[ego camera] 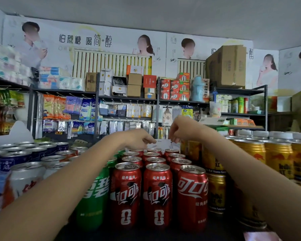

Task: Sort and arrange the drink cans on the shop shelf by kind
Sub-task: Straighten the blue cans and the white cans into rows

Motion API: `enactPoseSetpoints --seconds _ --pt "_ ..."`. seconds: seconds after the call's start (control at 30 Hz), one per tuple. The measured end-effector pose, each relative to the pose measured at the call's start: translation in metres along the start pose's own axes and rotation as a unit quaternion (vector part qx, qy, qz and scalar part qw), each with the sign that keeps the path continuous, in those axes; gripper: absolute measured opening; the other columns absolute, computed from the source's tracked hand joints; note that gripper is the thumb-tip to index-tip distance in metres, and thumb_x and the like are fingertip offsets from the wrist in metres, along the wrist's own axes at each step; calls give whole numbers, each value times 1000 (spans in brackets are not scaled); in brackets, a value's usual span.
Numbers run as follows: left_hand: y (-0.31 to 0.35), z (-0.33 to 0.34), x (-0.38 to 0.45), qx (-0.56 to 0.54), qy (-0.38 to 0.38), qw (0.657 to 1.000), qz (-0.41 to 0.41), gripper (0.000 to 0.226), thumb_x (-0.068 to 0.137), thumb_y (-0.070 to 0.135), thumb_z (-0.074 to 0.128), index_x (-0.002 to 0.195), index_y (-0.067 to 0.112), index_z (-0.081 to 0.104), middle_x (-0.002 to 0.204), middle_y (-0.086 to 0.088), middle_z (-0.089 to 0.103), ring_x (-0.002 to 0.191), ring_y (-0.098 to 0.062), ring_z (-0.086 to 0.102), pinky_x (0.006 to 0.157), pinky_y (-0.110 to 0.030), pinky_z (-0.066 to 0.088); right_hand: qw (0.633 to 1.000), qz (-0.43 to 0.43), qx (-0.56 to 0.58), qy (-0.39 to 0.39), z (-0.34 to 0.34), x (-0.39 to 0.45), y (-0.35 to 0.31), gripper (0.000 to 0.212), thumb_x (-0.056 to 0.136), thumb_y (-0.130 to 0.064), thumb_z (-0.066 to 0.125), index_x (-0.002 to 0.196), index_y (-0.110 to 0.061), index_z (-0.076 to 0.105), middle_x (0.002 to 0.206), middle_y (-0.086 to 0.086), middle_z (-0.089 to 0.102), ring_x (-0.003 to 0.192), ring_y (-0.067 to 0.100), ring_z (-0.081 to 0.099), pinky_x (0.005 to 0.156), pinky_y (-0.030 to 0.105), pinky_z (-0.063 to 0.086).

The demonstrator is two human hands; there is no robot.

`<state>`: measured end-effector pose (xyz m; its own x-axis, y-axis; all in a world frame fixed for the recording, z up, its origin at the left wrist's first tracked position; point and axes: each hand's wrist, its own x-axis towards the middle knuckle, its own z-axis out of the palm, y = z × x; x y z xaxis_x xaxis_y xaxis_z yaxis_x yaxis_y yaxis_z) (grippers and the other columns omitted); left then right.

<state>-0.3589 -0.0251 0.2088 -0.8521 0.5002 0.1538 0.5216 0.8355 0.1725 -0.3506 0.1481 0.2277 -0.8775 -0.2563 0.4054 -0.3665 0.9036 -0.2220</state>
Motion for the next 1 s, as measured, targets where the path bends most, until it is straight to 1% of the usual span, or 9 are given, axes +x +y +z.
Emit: enactPoseSetpoints --seconds 0.17,0.27,0.37,0.47,0.53,0.63,0.73,0.9,1.0 --pt "9 -3 -32 -49 5 998 29 33 92 9 52 124 15 58 123 2 60 110 -8 54 93 -20 39 996 -54 7 -69 -16 -40 -14 13 88 -11 61 98 -8 68 80 -4 68 66 1 62 61 13 48" --pt "22 9 -45 -42 3 998 54 26 92 14 53 114 20 64 110 9 64 103 -6 58 97 -27 42 994 -82 7 -72 -5 -59 -13 12 88 -16 61 97 -13 69 80 -7 67 67 0 60 60 13 44" --pt "30 16 -56 -33 7 997 63 26 92 14 53 114 19 64 113 7 63 100 -5 58 95 -27 45 991 -101 -4 -92 0 -74 -10 11 88 -19 60 96 -18 68 92 -5 68 82 5 61 71 16 45" --pt "31 16 -67 -15 -3 999 49 27 93 19 51 118 19 61 109 11 60 86 7 53 73 -7 42 988 -105 4 -117 1 -82 -5 8 86 -22 63 93 -25 67 96 -8 67 91 8 62 86 25 47" --pt "30 17 -71 -18 7 999 46 28 93 22 51 119 19 61 107 13 59 84 8 52 67 -6 38 989 -90 2 -121 1 -85 -3 15 84 -27 66 98 -23 66 99 -10 64 96 9 60 90 28 46" --pt "30 21 -74 -36 16 998 45 30 91 31 53 118 19 61 107 12 59 90 3 55 78 -15 45 987 -54 -49 -140 3 -90 3 40 78 -39 70 113 -22 61 112 -8 57 107 12 52 96 33 43" --pt "30 25 -73 -34 19 998 48 36 82 36 64 115 20 61 118 8 59 108 -9 55 98 -30 42 988 -56 -56 -133 6 -96 8 50 73 -39 75 118 -24 57 118 -6 55 108 11 50 90 27 39" --pt "27 30 -72 -67 31 996 46 35 78 29 70 111 20 62 118 7 60 109 -10 57 97 -29 43 989 -57 -88 -108 5 -101 4 51 73 -34 76 119 -25 56 108 -12 42 104 6 38 90 26 32" --pt "22 26 -73 -118 50 990 51 28 81 29 66 108 21 62 110 15 59 98 2 56 84 -18 44 989 -52 -72 -121 1 -95 1 45 74 -34 75 114 -24 58 108 -11 50 102 8 46 92 28 38"
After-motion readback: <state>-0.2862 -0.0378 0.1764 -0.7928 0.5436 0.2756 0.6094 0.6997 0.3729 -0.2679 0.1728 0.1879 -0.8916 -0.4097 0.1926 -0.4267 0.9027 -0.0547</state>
